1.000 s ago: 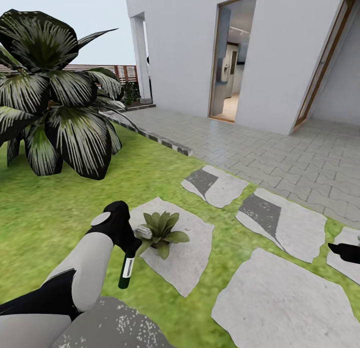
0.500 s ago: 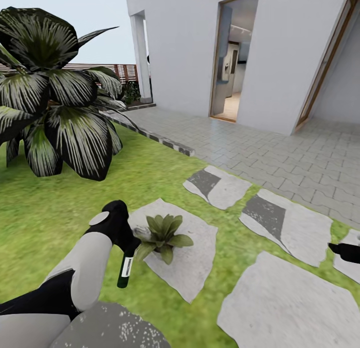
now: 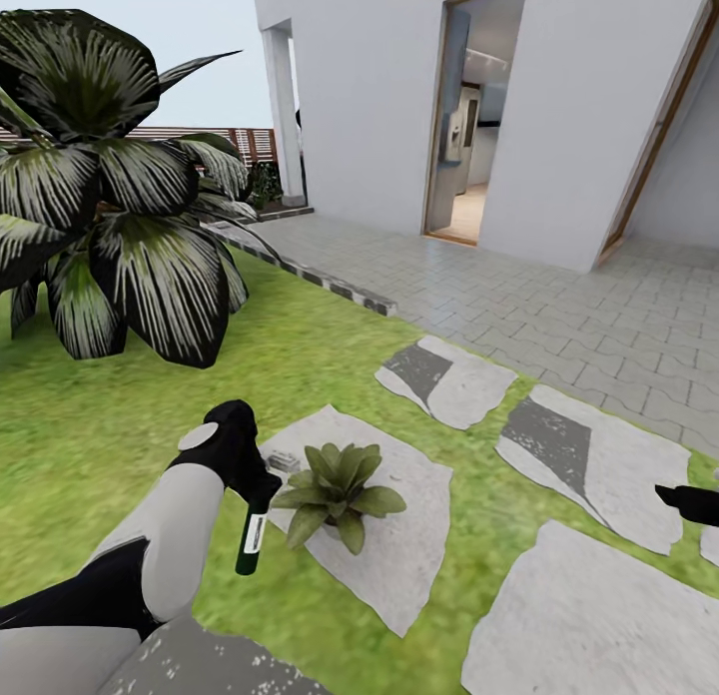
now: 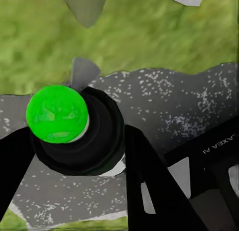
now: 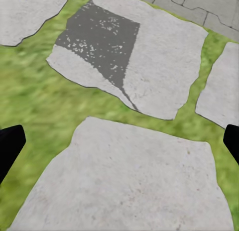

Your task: Pick up the pesticide atomizer in the garden and spray insectifuge to fully cover both potted plants in the garden.

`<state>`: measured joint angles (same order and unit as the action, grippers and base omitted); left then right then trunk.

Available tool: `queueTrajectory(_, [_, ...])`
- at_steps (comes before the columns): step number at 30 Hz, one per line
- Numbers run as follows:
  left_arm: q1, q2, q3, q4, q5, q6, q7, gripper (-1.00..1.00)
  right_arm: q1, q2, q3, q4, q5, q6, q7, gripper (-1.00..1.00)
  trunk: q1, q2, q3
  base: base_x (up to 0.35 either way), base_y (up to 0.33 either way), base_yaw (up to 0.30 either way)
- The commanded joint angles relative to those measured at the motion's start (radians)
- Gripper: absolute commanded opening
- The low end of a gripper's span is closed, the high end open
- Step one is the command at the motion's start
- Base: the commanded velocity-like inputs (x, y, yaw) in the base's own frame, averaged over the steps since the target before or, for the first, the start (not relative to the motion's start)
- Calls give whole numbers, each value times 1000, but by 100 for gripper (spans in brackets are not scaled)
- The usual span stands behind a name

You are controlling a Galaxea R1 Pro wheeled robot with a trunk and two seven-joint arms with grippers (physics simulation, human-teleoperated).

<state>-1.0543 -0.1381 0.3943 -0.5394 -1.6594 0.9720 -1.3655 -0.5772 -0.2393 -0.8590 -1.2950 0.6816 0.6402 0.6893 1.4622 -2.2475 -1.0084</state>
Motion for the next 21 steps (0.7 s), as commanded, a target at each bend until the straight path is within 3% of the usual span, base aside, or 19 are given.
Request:
queueTrajectory(1, [-1, -2, 8, 26, -11, 10, -9, -100, -1, 0, -1, -1, 10, 1, 10, 100, 0, 0, -1, 11, 8, 0])
queueTrajectory(5, [-1, -2, 6, 69, -11, 10, -9, -100, -1, 0, 0, -1, 10, 1, 9, 100, 0, 0, -1, 20, 12, 0])
queueTrajectory(16, [-1, 0, 6, 73, -12, 10, -8, -100, -1, 0, 0, -1, 10, 1, 9, 100, 0, 0, -1, 154, 120, 0])
queueTrajectory(21, [-1, 0, 6, 73, -13, 10, -7, -100, -1, 0, 1, -1, 10, 1, 9, 100, 0, 0, -1, 7, 5, -147])
